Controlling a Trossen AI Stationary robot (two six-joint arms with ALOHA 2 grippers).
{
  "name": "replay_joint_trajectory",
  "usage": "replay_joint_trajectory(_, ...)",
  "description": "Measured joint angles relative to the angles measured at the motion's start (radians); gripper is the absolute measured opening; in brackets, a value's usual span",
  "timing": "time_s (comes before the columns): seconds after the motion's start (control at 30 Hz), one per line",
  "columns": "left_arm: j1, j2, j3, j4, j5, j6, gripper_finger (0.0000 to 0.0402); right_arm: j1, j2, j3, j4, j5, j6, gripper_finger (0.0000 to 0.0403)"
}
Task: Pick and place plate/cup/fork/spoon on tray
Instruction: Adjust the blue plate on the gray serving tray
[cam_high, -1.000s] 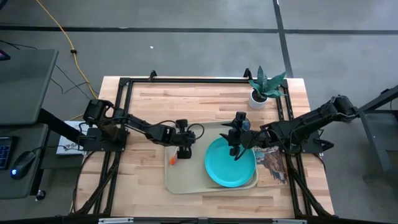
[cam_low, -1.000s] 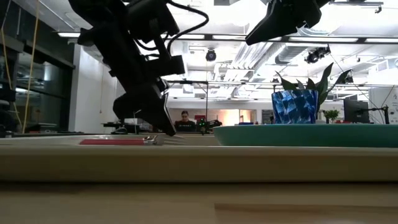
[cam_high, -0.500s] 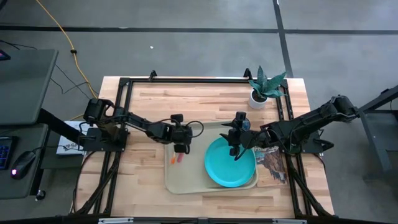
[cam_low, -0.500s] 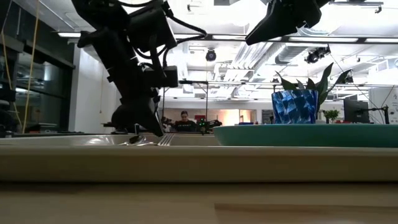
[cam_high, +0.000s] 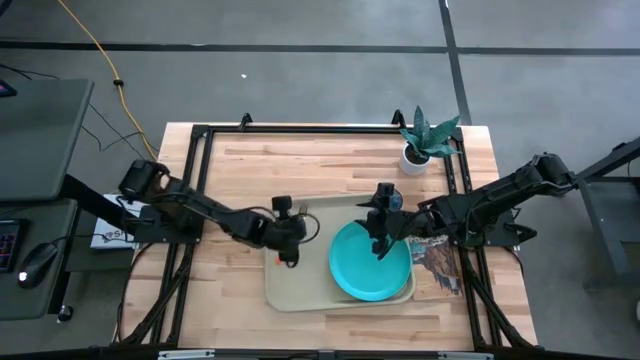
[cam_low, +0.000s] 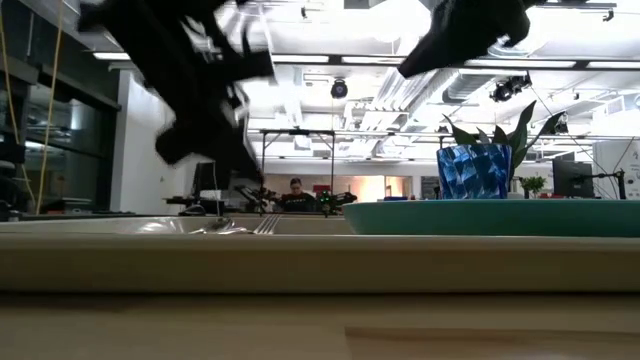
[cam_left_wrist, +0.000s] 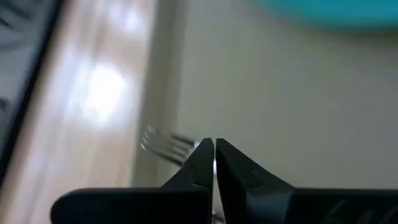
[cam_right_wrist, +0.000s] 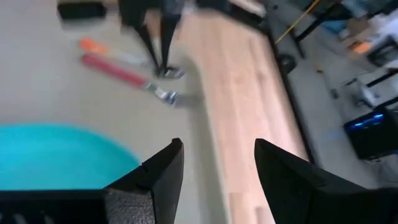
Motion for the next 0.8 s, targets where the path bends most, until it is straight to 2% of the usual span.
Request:
replay_joint_trajectory(0.1,-0.044,-0.070,-0.018,0.077,-0.062,0.031,0.0000,0.003,0.000,-0.002,-0.062,-0.041,0.060,0.0188)
replay_joint_trajectory(0.17,-0.057,-0.143,-0.061,0.167,-0.079,0.053,0.0000,0.005,0.000,-0.002,-0.091,-0.106,0.117,0.0182)
replay_joint_trajectory(0.27,-0.050,-0.283,-0.168,0.353,-0.061,0.088,0.0000,0.005,0.014,-0.003,-0.106,-0.194,0.190,0.0148)
replay_joint_trajectory(0.33,-0.033,-0.373,-0.257,0.522,0.018,0.104,0.0000,0.009,0.041,-0.003,-0.119,-0.191,0.229,0.0105)
replay_joint_trajectory(0.43,0.005,-0.486,-0.388,0.741,0.220,0.101,0.0000,-0.002,0.125,-0.003,-0.097,-0.204,0.273,0.0025)
replay_joint_trajectory(0.47,0.018,-0.511,-0.421,0.800,0.272,0.086,0.0000,-0.008,0.164,-0.003,-0.080,-0.225,0.282,0.0013)
replay_joint_trajectory(0.53,0.038,-0.567,-0.477,0.858,0.325,0.061,0.0000,-0.020,0.245,-0.002,-0.028,-0.270,0.298,0.0018)
replay_joint_trajectory(0.8,0.063,-0.692,-0.503,0.896,0.325,0.052,0.0000,-0.055,0.518,0.167,-0.066,-0.383,0.303,0.0005)
